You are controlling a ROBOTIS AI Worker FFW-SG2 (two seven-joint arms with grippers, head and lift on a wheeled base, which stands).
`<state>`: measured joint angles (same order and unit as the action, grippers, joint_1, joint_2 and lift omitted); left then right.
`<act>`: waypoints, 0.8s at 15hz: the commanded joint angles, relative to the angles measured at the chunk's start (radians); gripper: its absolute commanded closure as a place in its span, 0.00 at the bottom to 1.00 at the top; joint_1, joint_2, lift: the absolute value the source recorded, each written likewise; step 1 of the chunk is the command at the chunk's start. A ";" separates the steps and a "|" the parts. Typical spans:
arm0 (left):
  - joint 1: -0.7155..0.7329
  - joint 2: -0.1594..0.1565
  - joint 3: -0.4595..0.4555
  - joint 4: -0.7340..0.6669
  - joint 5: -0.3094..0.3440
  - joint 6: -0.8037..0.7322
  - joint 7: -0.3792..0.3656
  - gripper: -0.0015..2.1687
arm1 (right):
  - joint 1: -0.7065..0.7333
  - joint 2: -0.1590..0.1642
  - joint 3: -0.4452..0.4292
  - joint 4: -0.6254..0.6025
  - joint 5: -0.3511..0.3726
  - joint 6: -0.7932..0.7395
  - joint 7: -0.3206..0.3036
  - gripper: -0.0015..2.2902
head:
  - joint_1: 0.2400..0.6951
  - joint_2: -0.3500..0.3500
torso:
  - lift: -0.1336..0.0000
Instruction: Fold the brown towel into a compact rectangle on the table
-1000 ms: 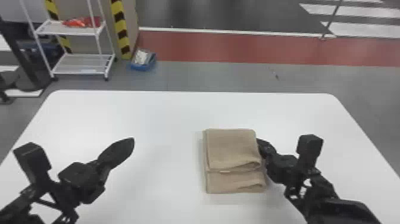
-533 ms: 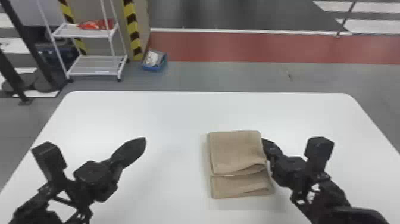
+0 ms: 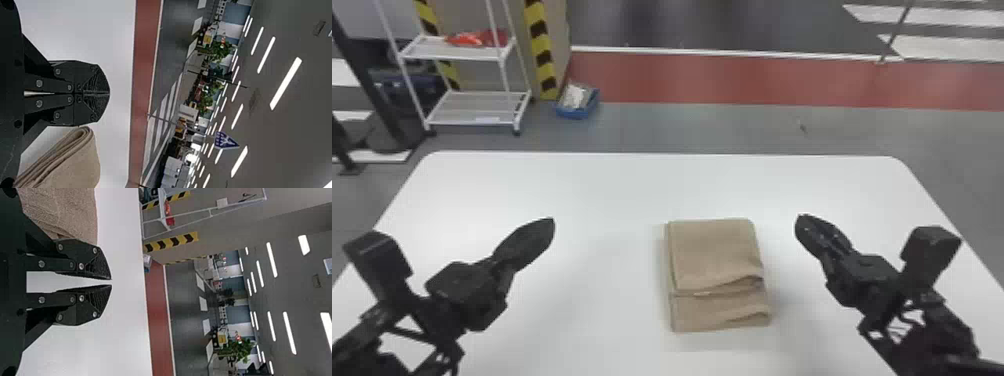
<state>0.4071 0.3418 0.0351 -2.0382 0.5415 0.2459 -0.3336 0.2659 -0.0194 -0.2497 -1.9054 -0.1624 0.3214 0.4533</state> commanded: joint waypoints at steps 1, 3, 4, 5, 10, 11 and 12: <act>-0.004 -0.026 -0.009 -0.025 -0.043 -0.013 0.039 0.38 | -0.011 -0.079 -0.052 -0.020 -0.062 -0.006 0.099 0.01 | 1.00 0.37 | 0.07; -0.011 -0.055 -0.017 -0.036 -0.101 -0.010 0.071 0.04 | -0.019 -0.119 -0.063 -0.035 -0.098 -0.006 0.139 0.01 | 1.00 0.36 | 0.07; -0.017 -0.073 -0.015 -0.036 -0.114 -0.010 0.077 0.03 | -0.020 -0.123 -0.052 -0.050 -0.103 -0.006 0.143 0.01 | 1.00 0.35 | 0.07; -0.017 -0.101 -0.014 -0.040 -0.144 -0.020 0.105 0.03 | -0.027 -0.123 -0.034 -0.072 -0.103 0.003 0.131 0.01 | 1.00 0.35 | 0.07; -0.016 -0.210 -0.132 -0.042 -0.394 -0.207 0.343 0.04 | -0.025 -0.059 0.124 -0.152 -0.049 0.089 -0.059 0.02 | 1.00 0.43 | 0.07; -0.013 -0.214 -0.170 -0.025 -0.453 -0.286 0.375 0.04 | -0.014 -0.053 0.138 -0.156 -0.052 0.080 -0.087 0.02 | 1.00 0.46 | 0.07; -0.008 -0.214 -0.195 -0.014 -0.471 -0.326 0.398 0.04 | 0.004 -0.048 0.147 -0.161 -0.052 0.049 -0.110 0.02 | 1.00 0.46 | 0.07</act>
<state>0.3932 0.1314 -0.1155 -2.0689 0.1233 -0.0030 0.0494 0.2493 -0.0761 -0.1209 -2.0587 -0.2146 0.4002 0.3578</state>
